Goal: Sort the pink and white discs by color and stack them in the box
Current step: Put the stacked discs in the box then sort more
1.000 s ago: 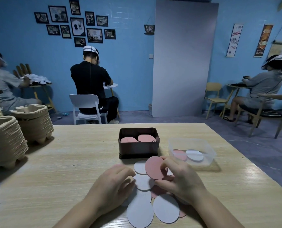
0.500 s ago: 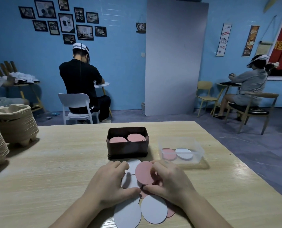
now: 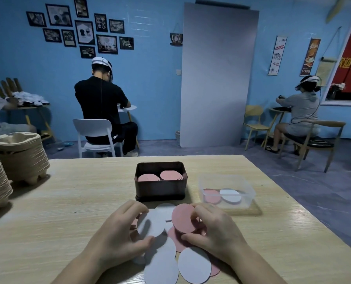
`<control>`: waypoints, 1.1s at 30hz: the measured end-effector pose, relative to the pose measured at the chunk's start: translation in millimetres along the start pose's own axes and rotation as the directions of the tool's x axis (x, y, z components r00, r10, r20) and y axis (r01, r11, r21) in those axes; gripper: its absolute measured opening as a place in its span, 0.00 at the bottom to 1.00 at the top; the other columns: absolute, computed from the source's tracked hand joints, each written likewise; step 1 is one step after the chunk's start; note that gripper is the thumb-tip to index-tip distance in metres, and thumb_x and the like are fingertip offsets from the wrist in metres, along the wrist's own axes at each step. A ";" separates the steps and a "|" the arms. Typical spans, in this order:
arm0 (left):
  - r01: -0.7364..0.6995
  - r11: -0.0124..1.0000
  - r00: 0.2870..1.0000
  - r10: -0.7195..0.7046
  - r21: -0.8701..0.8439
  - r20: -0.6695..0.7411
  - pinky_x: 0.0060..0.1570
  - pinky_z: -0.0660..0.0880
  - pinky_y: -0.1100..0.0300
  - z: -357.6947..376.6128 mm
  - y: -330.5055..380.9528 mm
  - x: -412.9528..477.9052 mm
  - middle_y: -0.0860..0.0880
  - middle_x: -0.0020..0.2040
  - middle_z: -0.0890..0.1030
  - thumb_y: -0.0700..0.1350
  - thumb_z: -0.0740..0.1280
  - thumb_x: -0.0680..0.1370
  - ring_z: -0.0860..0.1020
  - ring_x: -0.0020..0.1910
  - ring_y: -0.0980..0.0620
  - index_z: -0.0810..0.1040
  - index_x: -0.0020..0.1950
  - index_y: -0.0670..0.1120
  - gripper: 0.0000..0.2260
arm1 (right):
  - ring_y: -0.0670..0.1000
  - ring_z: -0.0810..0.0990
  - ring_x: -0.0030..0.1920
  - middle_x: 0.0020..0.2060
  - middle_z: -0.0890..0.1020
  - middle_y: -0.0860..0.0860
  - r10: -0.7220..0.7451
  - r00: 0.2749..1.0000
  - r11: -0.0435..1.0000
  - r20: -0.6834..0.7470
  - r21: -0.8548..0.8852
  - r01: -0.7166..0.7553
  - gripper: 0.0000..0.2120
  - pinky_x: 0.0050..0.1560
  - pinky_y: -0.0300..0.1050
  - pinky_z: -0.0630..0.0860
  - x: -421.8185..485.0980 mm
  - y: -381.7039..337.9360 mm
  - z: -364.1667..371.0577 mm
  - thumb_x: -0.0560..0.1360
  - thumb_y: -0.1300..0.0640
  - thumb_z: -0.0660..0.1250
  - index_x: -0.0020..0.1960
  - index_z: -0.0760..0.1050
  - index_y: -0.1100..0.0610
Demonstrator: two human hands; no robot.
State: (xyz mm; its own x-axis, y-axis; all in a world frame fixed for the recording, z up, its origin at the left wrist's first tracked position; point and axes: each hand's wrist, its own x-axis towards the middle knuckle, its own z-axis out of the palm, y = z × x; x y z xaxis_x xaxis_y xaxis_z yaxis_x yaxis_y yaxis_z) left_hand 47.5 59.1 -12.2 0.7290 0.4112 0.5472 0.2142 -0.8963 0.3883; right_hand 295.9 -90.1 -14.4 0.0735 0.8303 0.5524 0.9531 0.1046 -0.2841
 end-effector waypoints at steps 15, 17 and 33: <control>-0.117 0.993 0.965 0.111 -0.011 -0.236 0.58 0.72 0.67 9.4 -2.4 2.8 0.53 0.58 0.79 0.51 0.77 0.70 0.77 0.59 0.56 0.74 0.55 0.46 0.19 | 0.47 0.70 0.41 0.39 0.73 0.42 -0.033 0.996 0.999 0.078 0.015 0.032 0.21 0.40 0.45 0.72 14.8 -8.0 10.8 0.68 0.38 0.73 0.43 0.67 0.51; -0.144 0.989 0.966 0.136 -0.021 -0.222 0.58 0.73 0.65 13.4 -1.3 3.0 0.53 0.59 0.78 0.49 0.78 0.70 0.77 0.59 0.56 0.74 0.55 0.48 0.20 | 0.47 0.70 0.41 0.40 0.75 0.44 -0.081 0.994 0.997 0.070 0.017 0.080 0.21 0.41 0.45 0.72 15.2 -11.5 13.3 0.68 0.39 0.73 0.43 0.68 0.52; -0.134 0.991 0.987 0.136 0.028 -0.081 0.58 0.74 0.59 33.6 -7.4 3.4 0.57 0.69 0.77 0.62 0.72 0.73 0.72 0.67 0.65 0.73 0.59 0.54 0.21 | 0.49 0.78 0.58 0.61 0.80 0.46 -0.166 0.986 0.984 0.001 0.071 0.166 0.21 0.55 0.46 0.76 9.3 -12.4 22.3 0.70 0.38 0.75 0.48 0.71 0.52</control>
State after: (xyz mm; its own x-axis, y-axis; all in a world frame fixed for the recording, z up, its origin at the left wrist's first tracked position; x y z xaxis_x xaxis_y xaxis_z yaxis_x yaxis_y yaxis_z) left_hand 70.2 61.5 -38.2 0.6965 0.2975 0.6530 0.1327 -0.9477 0.2903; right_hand 278.2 -71.5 -23.2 -0.0860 0.8017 0.5915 0.9287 0.2795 -0.2437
